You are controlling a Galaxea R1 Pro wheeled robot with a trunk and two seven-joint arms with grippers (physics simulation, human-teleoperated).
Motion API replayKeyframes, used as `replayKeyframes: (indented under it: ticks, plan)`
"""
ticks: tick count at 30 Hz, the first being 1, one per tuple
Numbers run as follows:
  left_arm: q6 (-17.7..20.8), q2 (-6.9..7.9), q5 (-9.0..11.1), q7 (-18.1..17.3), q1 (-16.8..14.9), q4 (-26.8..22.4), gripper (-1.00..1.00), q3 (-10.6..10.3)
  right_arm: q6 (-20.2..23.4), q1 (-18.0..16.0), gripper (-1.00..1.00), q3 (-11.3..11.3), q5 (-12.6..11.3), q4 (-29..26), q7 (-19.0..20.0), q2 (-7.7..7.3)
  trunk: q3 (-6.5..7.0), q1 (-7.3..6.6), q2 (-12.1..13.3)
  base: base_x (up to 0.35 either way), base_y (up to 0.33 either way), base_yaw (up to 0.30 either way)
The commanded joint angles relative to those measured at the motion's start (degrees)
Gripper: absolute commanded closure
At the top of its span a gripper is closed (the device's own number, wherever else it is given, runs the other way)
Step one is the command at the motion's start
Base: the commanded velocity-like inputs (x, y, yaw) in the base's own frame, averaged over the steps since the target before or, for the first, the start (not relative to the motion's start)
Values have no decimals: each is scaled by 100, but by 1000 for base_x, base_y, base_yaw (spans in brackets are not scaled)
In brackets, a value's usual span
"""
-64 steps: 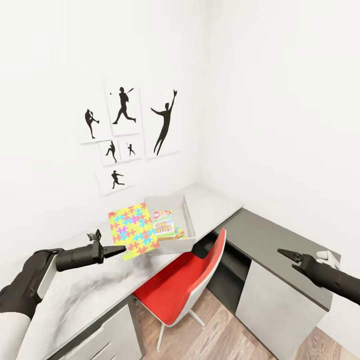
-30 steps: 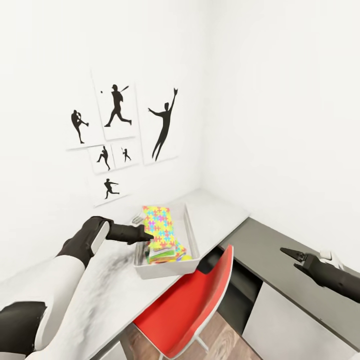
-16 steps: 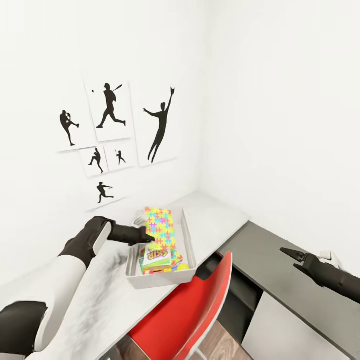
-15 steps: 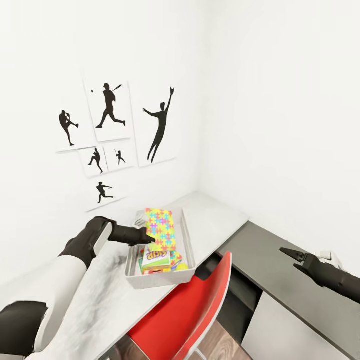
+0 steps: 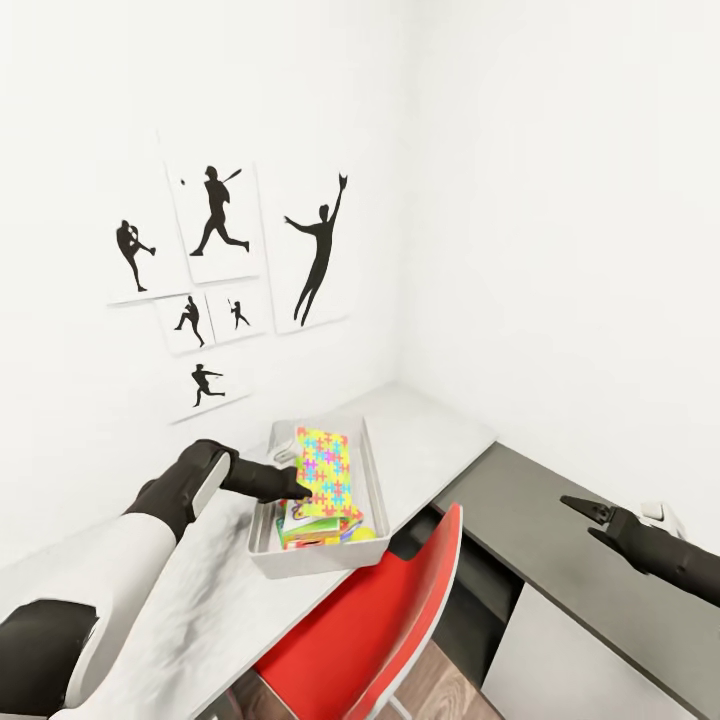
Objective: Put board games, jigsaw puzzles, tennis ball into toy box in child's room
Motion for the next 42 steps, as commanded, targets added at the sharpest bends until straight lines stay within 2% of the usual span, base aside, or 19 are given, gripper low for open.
replayKeyframes:
  ticks: [1, 14, 25, 42]
  plan:
    - [12, 7, 60, 22, -6, -1, 100, -28, 28, -7, -100, -9, 61, 0, 59, 0, -18, 4, -14, 0, 0, 0]
    - [-258, 18, 69, 22, -6, 143, 100, -14, 28, -7, -100, -1, 64, 2, 59, 6, -132, 4, -14, 0, 0, 0]
    - [-267, 33, 93, 22, -150, 145, 100, -2, 28, -7, -100, 0, 64, 2, 59, 2, -235, 4, -14, 0, 0, 0]
    - [-275, 51, 98, -61, -200, 144, 100, -3, 28, -7, -100, -1, 56, 2, 59, 0, -395, 4, -14, 0, 0, 0]
